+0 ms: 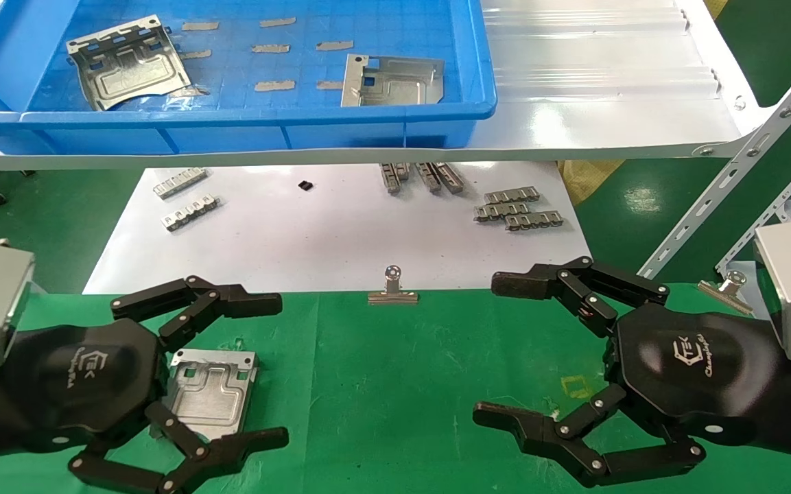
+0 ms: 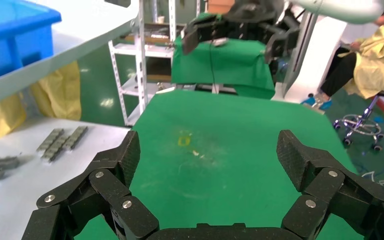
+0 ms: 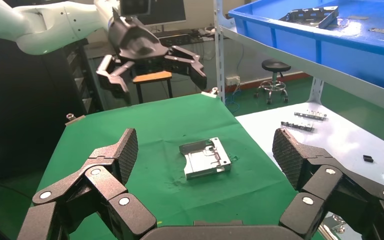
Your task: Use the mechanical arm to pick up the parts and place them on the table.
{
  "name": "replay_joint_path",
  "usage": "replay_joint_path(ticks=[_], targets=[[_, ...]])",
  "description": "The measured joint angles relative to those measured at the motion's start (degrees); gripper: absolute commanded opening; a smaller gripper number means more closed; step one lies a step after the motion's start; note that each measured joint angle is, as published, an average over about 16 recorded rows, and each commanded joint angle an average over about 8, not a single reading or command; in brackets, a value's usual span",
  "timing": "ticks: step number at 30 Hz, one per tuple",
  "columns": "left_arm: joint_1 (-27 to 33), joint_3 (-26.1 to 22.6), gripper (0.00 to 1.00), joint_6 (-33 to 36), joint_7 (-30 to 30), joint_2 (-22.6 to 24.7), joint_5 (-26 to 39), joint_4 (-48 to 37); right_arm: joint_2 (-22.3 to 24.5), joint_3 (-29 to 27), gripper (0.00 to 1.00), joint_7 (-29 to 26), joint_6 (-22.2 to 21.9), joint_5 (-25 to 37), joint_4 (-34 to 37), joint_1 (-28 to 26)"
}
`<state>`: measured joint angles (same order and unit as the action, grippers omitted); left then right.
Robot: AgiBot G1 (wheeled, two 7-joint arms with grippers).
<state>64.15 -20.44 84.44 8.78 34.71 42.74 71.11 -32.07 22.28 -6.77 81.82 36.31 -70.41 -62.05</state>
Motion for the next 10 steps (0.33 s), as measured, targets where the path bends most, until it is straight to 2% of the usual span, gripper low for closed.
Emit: replay_joint_path(ticks=[10], targets=[[-2.2, 3.8, 1.0, 1.1, 1.7, 0.3, -0.8, 2.1, 0.0, 0.0, 1.0, 0.0, 0.0, 0.0, 0.0, 0.0]])
